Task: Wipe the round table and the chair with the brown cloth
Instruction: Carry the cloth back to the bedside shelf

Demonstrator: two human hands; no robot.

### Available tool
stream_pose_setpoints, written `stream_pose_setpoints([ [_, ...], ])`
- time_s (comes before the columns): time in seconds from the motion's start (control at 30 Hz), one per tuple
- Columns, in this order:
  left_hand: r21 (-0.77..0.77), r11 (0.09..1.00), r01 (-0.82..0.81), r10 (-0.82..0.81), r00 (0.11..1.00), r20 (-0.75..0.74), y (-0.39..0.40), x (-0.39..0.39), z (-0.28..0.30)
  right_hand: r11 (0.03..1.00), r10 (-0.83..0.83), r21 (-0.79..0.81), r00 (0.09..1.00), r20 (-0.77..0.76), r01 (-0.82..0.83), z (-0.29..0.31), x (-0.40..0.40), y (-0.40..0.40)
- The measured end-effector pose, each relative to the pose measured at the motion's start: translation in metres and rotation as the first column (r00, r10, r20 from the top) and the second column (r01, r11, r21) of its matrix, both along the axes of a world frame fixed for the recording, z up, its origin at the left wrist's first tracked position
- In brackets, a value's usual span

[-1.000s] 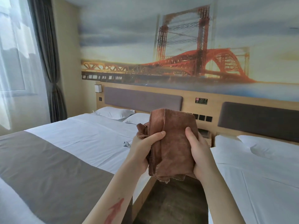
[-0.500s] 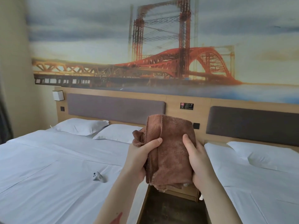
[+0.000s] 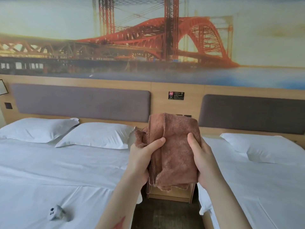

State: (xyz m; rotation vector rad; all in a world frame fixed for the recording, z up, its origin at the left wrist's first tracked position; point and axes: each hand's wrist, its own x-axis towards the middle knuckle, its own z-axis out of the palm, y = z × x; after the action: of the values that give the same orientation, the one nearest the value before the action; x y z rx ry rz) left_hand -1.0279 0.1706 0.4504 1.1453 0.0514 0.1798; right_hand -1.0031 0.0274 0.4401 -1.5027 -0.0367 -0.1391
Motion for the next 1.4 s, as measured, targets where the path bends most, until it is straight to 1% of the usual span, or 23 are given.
stream_pose_setpoints([
  [0.13, 0.002, 1.0, -0.022, 0.022, 0.999, -0.032, -0.004, 0.096, -0.022, 1.0, 0.022, 0.003, 0.999, -0.038, -0.022, -0.022, 0.094, -0.004],
  [0.27, -0.006, 0.999, -0.044, 0.044, 0.998, -0.046, -0.023, 0.218, -0.032, 0.998, 0.049, 0.043, 0.999, -0.016, -0.048, -0.03, 0.217, -0.021],
  [0.4, -0.012, 0.998, -0.067, 0.066, 0.994, -0.084, -0.046, 0.339, -0.027, 0.999, 0.025, 0.043, 0.999, -0.038, -0.024, -0.026, 0.34, -0.043],
  [0.57, -0.005, 0.996, -0.086, 0.086, 0.995, -0.046, -0.064, 0.455, -0.017, 0.999, 0.02, 0.035, 0.998, -0.052, -0.018, -0.023, 0.462, -0.062],
  [0.73, -0.012, 0.998, -0.055, 0.054, 0.998, -0.043, -0.072, 0.546, -0.016, 1.0, 0.013, -0.005, 0.999, -0.033, -0.013, -0.024, 0.551, -0.068],
  [0.83, -0.021, 0.997, -0.075, 0.074, 0.996, -0.041, -0.074, 0.599, -0.019, 1.0, 0.014, -0.018, 1.0, -0.021, -0.014, -0.024, 0.602, -0.07],
  [1.0, -0.005, 0.998, -0.069, 0.069, 0.996, -0.049, -0.075, 0.698, -0.024, 0.998, -0.049, -0.035, 0.999, -0.018, 0.048, -0.028, 0.694, -0.072],
  [1.2, 0.013, 1.0, 0.026, -0.025, 0.999, -0.033, -0.081, 0.823, -0.012, 0.986, -0.166, -0.028, 0.986, 0.0, 0.166, -0.019, 0.804, -0.077],
  [1.4, 0.011, 0.996, 0.086, -0.085, 0.995, -0.052, -0.098, 0.905, -0.005, 0.978, -0.205, 0.026, 0.979, -0.01, 0.206, -0.01, 0.878, -0.092],
])
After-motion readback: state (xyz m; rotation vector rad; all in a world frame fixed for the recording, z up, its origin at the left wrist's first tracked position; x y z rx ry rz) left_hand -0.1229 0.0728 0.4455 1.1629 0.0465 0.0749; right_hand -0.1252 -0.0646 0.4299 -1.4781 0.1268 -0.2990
